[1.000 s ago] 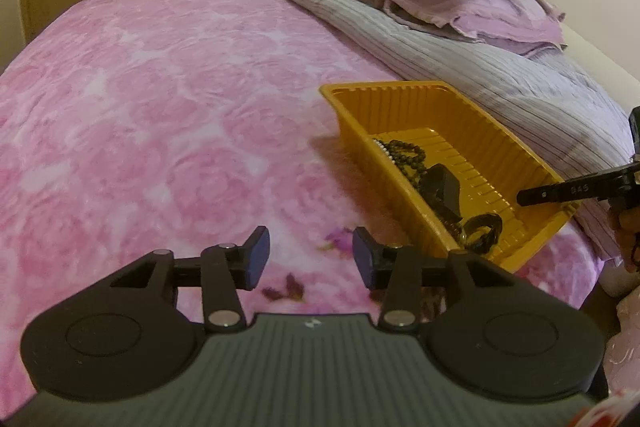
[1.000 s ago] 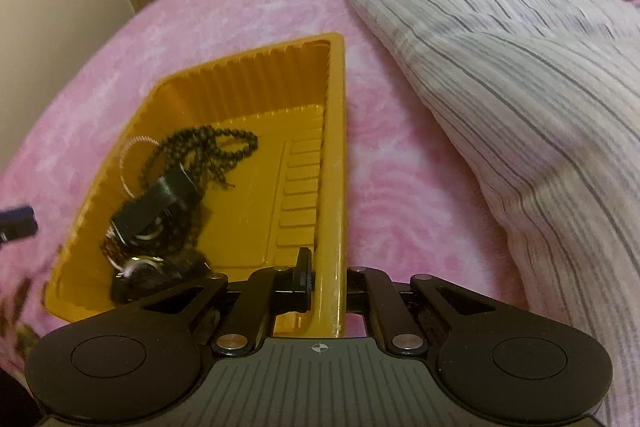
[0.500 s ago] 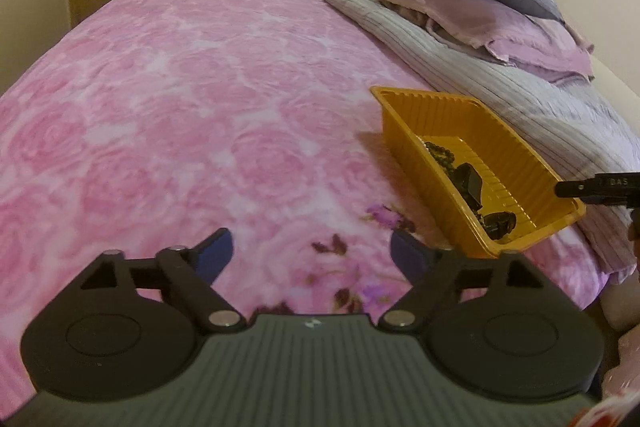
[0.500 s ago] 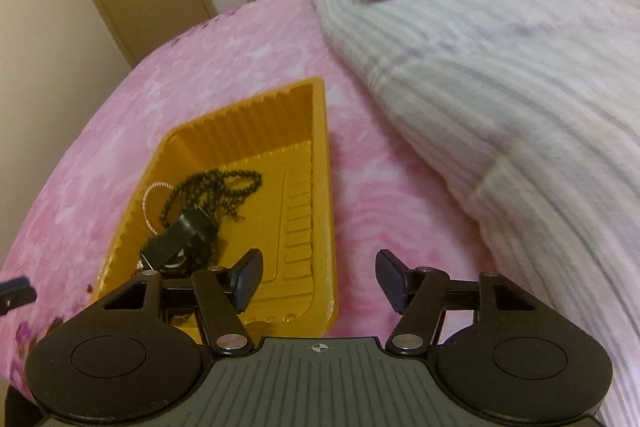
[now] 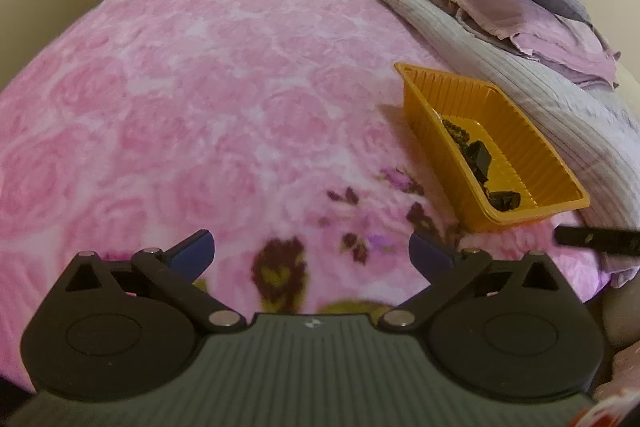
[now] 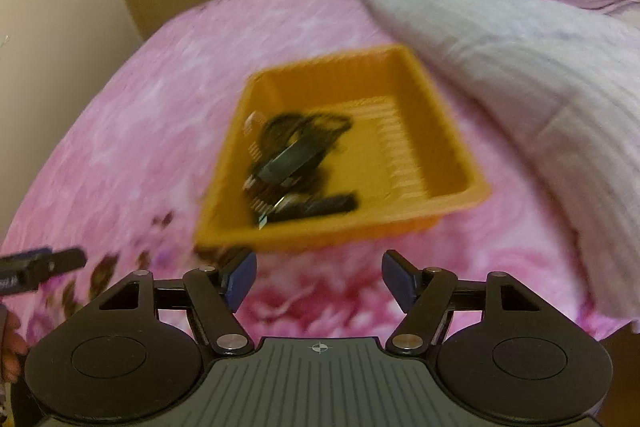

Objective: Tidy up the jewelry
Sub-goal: 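Set the tray down on the bedspread with the right gripper and open it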

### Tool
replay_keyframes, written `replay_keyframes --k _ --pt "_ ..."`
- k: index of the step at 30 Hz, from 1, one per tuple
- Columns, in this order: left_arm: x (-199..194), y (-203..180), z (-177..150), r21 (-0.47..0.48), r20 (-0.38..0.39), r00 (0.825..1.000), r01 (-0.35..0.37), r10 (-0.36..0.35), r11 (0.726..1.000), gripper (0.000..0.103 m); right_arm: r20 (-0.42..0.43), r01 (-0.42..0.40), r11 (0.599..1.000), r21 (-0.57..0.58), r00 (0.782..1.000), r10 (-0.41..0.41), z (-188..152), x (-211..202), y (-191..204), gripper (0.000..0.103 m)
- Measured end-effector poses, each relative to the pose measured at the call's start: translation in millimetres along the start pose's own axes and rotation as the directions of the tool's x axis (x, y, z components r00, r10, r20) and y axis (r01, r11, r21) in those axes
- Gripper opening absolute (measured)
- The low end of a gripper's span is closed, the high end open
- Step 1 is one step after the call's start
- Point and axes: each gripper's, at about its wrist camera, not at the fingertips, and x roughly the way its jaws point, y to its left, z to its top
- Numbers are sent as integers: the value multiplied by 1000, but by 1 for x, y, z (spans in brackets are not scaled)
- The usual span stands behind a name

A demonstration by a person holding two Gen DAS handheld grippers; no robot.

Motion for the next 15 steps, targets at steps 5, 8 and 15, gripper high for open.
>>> replay_keyframes --k 5,8,15 --pt "-6 -11 -14 0 -38 999 -21 21 1000 103 -34 -19 999 -32 999 17 -10 2 20 69" --pt "-9 -18 -21 13 -47 998 -34 35 999 103 -37 -5 999 -53 999 3 -16 -2 31 69" --pt "-14 -28 -29 17 -61 997 -43 44 999 103 -38 -7 995 -104 999 3 -23 -3 47 69"
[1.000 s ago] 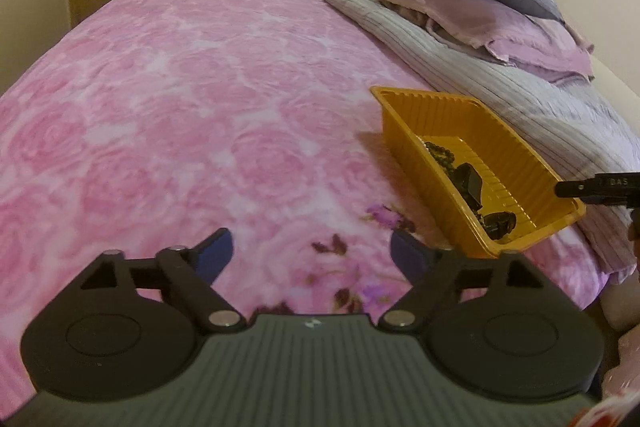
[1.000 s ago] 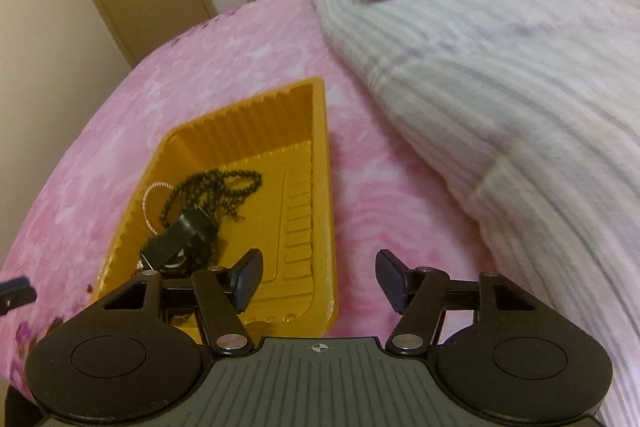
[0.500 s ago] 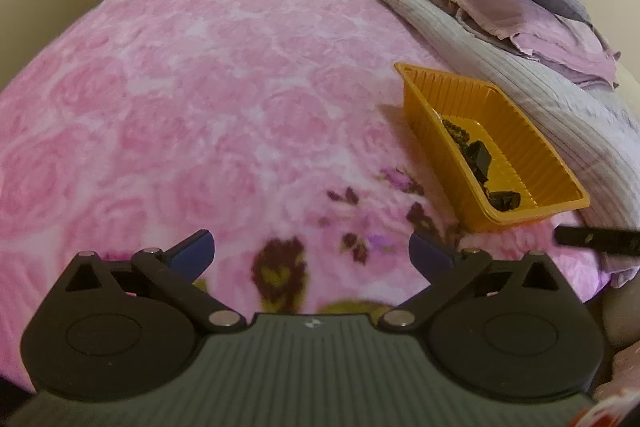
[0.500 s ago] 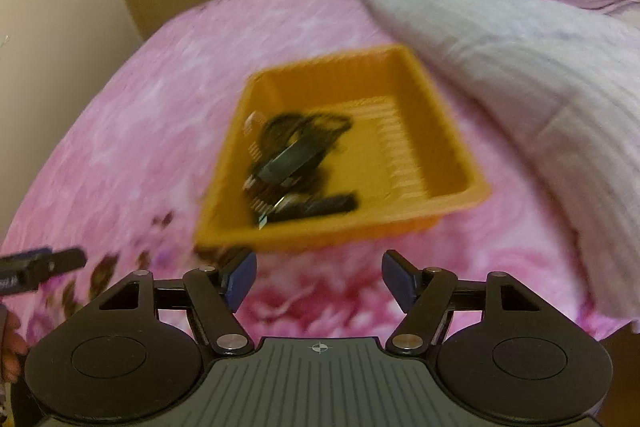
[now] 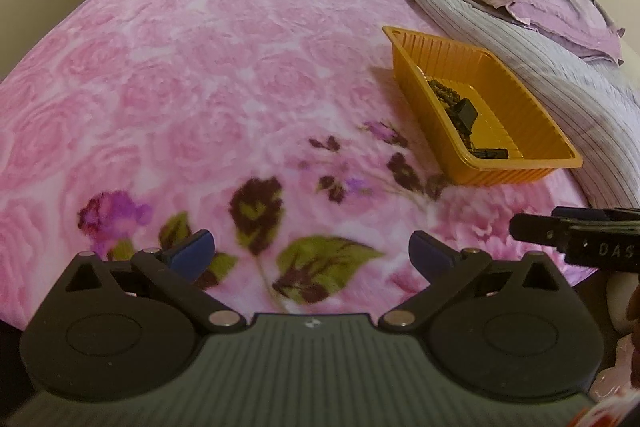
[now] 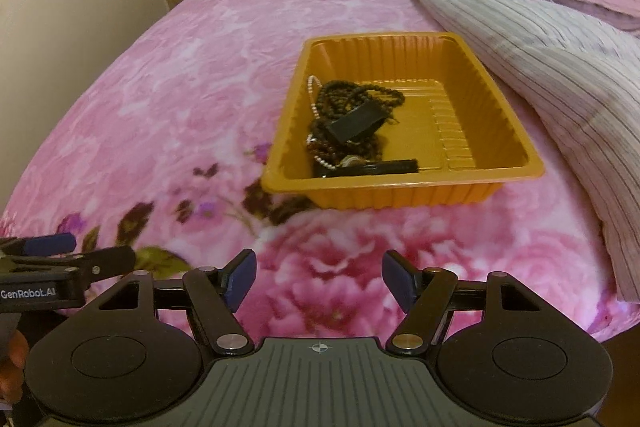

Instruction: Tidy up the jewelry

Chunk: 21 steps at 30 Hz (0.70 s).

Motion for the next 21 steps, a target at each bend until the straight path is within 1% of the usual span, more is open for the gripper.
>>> replay_keyframes --k 2,9,14,21 --pt "-1 -1 -1 -5 1 1000 -8 8 1000 103 3 7 1000 -17 1000 -7 -2 0 5 69" --pt "-2 -2 -2 2 20 998 -64 64 998 103 19 -19 1000 -23 1000 19 -1 -6 12 69" --pt "-2 -1 -2 -6 20 997 -77 77 997 103 24 -22 999 -28 999 23 2 -6 14 69" --pt "-2 0 -2 -13 19 997 -77 77 997 103 27 -23 999 -27 999 24 2 -6 15 69"
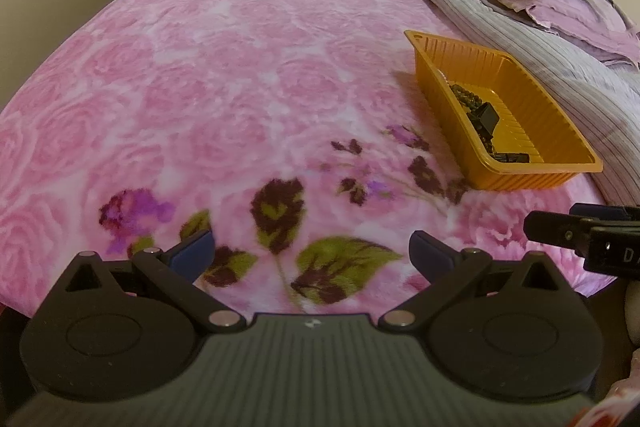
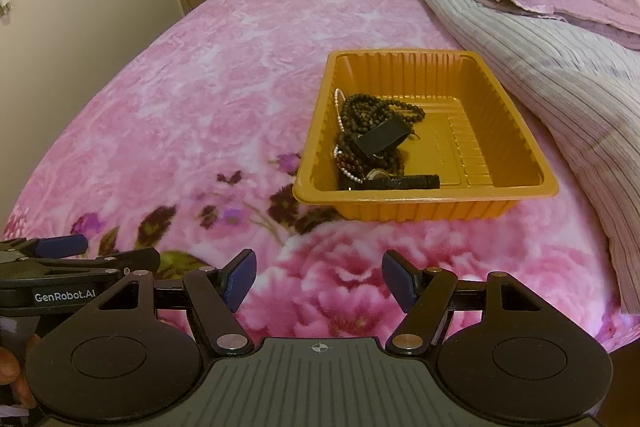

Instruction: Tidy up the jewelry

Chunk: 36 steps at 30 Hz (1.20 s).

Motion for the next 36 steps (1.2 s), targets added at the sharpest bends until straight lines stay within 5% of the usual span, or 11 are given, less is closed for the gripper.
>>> replay_keyframes --k 36 --pt "-1 -3 1 7 1 1000 4 -4 1000 103 -6 1 1000 1 1000 -1 -1 3 -1 69"
